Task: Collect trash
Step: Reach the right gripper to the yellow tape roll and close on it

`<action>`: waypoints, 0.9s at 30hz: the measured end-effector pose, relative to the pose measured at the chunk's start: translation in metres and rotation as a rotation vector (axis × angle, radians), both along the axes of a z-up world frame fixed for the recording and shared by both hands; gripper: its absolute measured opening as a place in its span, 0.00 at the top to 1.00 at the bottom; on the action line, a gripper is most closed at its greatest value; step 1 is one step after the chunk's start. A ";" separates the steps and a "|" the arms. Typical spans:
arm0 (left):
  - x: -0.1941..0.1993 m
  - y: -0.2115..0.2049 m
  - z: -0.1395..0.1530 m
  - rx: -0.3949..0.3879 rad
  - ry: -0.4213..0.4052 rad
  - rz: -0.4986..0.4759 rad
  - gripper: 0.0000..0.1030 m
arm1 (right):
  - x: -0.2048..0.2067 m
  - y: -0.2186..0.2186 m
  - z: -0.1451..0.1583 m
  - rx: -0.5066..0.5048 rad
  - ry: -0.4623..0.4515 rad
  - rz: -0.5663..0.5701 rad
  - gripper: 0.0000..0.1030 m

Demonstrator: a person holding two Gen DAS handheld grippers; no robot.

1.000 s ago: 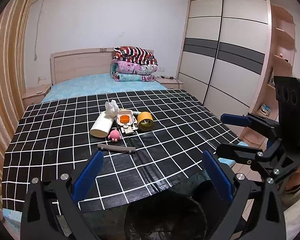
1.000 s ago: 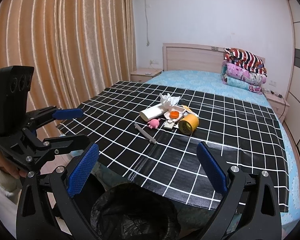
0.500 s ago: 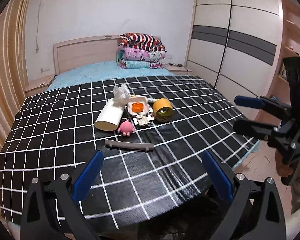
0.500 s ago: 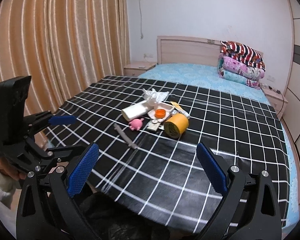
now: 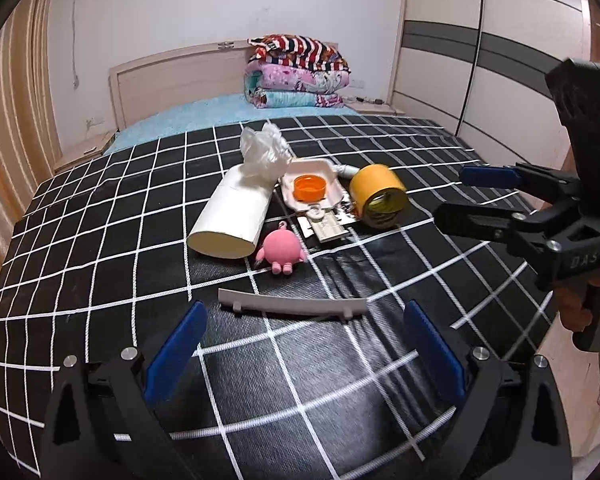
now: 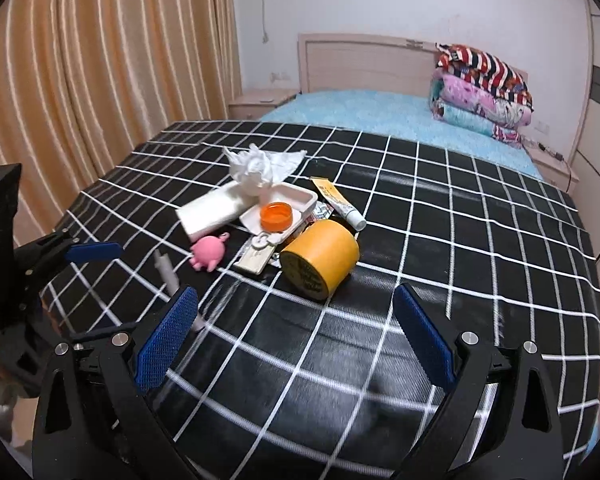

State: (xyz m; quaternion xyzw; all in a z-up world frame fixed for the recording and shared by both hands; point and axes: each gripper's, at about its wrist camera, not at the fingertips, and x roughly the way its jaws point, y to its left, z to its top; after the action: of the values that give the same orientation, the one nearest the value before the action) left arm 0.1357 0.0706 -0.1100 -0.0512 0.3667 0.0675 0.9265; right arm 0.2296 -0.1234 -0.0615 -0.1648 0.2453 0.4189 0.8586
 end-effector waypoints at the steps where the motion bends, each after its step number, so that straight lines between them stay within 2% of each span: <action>1: 0.003 0.001 -0.003 0.000 0.005 0.001 0.08 | 0.006 0.005 -0.002 -0.005 0.009 -0.004 0.04; 9: 0.021 0.007 -0.016 0.011 0.044 0.018 0.08 | 0.032 0.023 -0.012 -0.026 0.060 -0.018 0.04; 15: 0.027 0.011 -0.020 -0.016 0.052 0.021 0.08 | 0.045 0.031 -0.018 -0.035 0.075 -0.042 0.05; 16: 0.028 0.012 -0.021 -0.020 0.056 0.025 0.08 | 0.046 0.031 -0.018 -0.034 0.075 -0.047 0.06; 19: 0.031 0.016 -0.023 -0.049 0.061 0.042 0.08 | 0.051 0.032 -0.019 -0.024 0.090 -0.056 0.22; 21: 0.031 0.019 -0.023 -0.063 0.056 0.058 0.10 | 0.052 0.032 -0.020 -0.023 0.098 -0.063 0.28; 23: 0.030 0.020 -0.023 -0.071 0.050 0.069 0.10 | 0.051 0.032 -0.020 -0.021 0.102 -0.059 0.39; 27: 0.026 0.018 -0.023 -0.080 0.040 0.081 0.10 | 0.050 0.030 -0.019 -0.013 0.103 -0.060 0.41</action>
State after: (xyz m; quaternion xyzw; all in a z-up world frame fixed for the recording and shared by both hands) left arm 0.1620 0.0888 -0.1330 -0.1017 0.3854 0.0915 0.9126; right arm 0.2795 -0.0939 -0.0806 -0.1410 0.2967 0.3993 0.8559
